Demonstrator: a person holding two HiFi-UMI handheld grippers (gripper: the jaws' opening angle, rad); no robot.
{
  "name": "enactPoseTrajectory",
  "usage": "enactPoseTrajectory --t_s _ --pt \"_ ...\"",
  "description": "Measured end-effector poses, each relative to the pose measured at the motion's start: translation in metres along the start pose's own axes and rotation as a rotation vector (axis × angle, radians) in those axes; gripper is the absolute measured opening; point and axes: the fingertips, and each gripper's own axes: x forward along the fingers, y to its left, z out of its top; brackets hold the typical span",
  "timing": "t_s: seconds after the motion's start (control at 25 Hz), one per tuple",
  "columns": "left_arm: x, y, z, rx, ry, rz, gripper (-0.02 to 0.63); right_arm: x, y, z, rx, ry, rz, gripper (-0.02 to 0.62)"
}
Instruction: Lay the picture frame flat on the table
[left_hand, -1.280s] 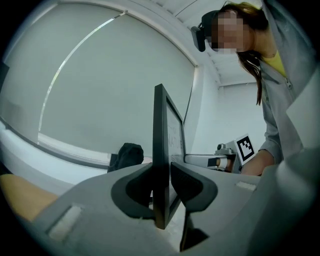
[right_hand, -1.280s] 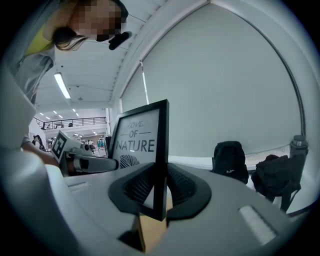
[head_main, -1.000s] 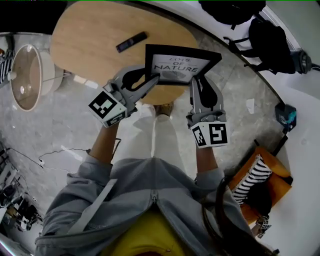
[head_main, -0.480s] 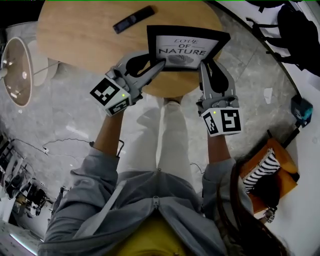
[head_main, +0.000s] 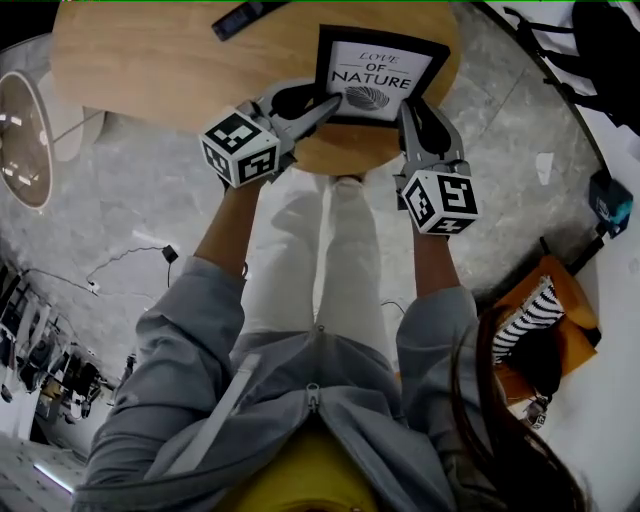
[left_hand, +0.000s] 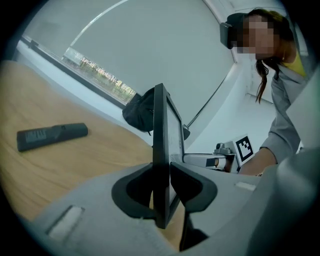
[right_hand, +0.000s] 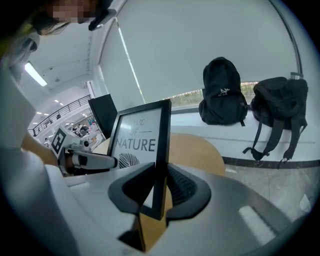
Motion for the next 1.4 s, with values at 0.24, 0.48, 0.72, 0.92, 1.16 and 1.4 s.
enactPoseTrajectory --t_s 0.24,0.48,0.72,0.92,1.16,1.4 --pt "0.012 0.014 -0.041 -0.08 0.094 0.017 0.103 0.011 -0.013 -0.044 0.06 0.1 -0.025 0.074" --pt "0.019 0.018 -0.07 -0.14 0.206 0.036 0.112 0.009 -0.019 -0.078 0.149 0.167 -0.058 0.074" --pt "0.026 0.025 -0.087 -0.202 0.283 0.081 0.127 0.011 -0.027 -0.092 0.2 0.204 -0.072 0.074" --pt "0.022 0.035 -0.089 -0.216 0.315 0.188 0.168 0.011 -0.034 -0.1 0.206 0.251 -0.108 0.072" --pt "0.022 0.041 -0.086 -0.223 0.327 0.272 0.173 0.005 -0.041 -0.116 0.268 0.294 -0.162 0.071" --pt "0.019 0.034 -0.087 -0.249 0.322 0.296 0.173 -0.003 -0.044 -0.122 0.365 0.294 -0.225 0.08"
